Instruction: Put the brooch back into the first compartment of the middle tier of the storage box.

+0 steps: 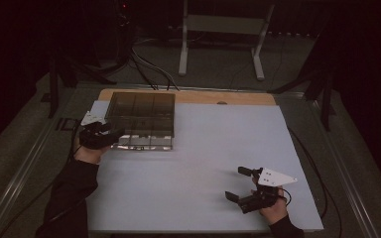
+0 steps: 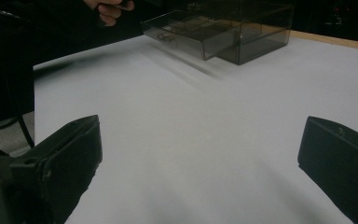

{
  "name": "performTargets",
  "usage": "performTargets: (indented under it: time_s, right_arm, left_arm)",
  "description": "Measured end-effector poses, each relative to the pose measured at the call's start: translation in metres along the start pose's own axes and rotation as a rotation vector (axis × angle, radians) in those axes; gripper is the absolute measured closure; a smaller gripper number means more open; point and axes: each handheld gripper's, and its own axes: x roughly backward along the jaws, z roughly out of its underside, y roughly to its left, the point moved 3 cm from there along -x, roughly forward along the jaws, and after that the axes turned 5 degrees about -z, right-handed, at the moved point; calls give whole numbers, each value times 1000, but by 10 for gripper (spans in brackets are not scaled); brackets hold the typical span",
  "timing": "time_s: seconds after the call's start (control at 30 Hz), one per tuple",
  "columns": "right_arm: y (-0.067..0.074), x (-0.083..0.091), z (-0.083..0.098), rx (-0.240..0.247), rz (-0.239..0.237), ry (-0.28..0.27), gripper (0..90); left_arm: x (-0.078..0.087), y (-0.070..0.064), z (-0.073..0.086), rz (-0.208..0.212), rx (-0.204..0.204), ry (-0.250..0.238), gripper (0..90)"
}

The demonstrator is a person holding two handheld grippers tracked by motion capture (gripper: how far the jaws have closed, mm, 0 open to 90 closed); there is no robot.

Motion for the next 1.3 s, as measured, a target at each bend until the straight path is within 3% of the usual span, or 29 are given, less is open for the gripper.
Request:
performTargets:
  time_s: [0.47,0.63,0.7,1.07,1.1,1.17,1.27,1.3]
  right_arm:
    - [0,0,0,-2,-1,3,0]
    - [0,-1,0,-5,-1,3,0]
    - [0,0,0,-6,1,0,0]
    - [0,-1,0,-5,-2,1,0]
    - [-1,-1,0,-6,-2,0,0]
    - [0,-1,0,-6,-3,2,0]
    - [-1,-2,-1,-2,-3,0,0]
    - [-1,-2,-1,-4,-4,-1,0]
  left_arm:
    - [10,-8,-6,11,13,-1,129]
    - [15,-13,-10,41,2,8,24]
    - [16,-15,-12,47,5,2,20]
    - [29,-32,-19,150,-46,-55,3]
    - [32,-35,-20,172,-55,-85,3]
    - [34,-38,-20,222,-63,-85,3]
    - [35,-41,-20,229,-83,-102,3]
    - [36,-45,-18,236,-99,-86,3]
